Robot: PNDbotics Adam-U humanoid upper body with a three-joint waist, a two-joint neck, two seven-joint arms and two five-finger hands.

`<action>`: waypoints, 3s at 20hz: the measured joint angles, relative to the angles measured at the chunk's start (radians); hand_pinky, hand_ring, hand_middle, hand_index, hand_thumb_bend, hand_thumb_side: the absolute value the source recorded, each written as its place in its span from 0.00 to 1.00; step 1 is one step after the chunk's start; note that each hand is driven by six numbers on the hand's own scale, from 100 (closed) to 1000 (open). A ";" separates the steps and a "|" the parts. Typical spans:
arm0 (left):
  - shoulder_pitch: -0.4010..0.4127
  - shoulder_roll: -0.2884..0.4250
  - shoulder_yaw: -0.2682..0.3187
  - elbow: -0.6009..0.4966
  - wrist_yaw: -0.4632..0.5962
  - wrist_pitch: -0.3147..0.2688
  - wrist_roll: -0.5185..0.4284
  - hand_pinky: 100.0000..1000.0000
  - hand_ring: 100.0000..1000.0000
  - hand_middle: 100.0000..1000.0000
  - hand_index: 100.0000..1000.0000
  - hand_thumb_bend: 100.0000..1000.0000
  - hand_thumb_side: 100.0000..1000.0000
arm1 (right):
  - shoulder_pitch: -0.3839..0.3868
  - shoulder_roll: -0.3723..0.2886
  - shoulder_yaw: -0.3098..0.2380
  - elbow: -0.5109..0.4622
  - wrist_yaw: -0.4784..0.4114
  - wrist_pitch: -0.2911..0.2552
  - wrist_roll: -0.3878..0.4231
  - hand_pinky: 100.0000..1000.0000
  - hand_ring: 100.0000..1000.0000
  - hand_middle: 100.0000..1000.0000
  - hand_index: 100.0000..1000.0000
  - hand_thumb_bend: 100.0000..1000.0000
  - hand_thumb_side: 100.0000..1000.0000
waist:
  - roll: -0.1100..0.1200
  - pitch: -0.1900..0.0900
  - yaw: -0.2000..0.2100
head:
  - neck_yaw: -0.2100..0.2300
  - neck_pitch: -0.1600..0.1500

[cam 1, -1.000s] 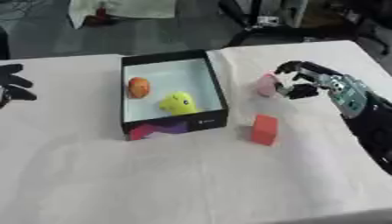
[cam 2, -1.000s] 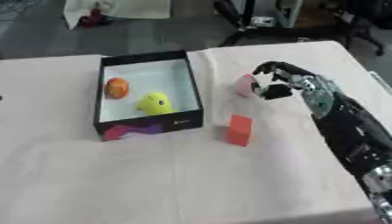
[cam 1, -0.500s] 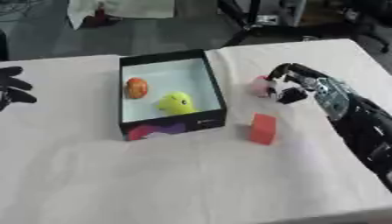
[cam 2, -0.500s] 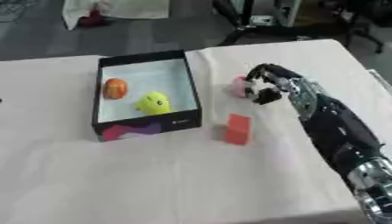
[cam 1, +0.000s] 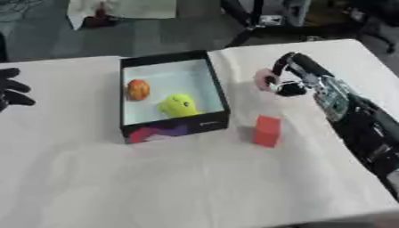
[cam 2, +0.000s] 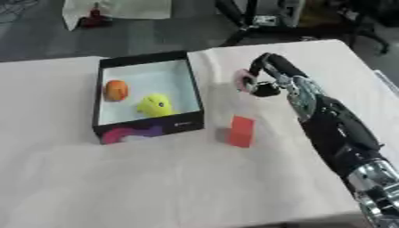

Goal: Pick up objects on the table and place them in the box.

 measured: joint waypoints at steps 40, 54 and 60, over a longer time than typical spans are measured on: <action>-0.006 -0.004 0.014 -0.028 -0.006 0.001 0.015 0.61 0.46 0.50 0.77 0.00 0.86 | 0.184 -0.141 0.139 -0.661 -0.315 -0.116 0.454 0.82 0.92 0.96 0.89 0.00 0.12 | 0.000 0.006 -0.014 | 0.001 0.000; -0.002 0.004 0.020 -0.027 -0.010 0.004 0.018 0.61 0.46 0.50 0.77 0.00 0.86 | 0.410 -0.213 0.132 -0.935 -0.332 0.012 0.716 0.84 0.94 1.00 0.93 0.00 0.29 | 0.000 0.006 -0.026 | 0.004 0.000; -0.002 0.003 0.020 -0.027 -0.010 0.004 0.014 0.61 0.46 0.51 0.78 0.00 0.86 | 0.388 -0.164 0.135 -0.764 -0.070 0.010 0.637 0.84 0.92 0.98 0.96 0.00 0.22 | 0.000 0.006 -0.021 | 0.000 0.000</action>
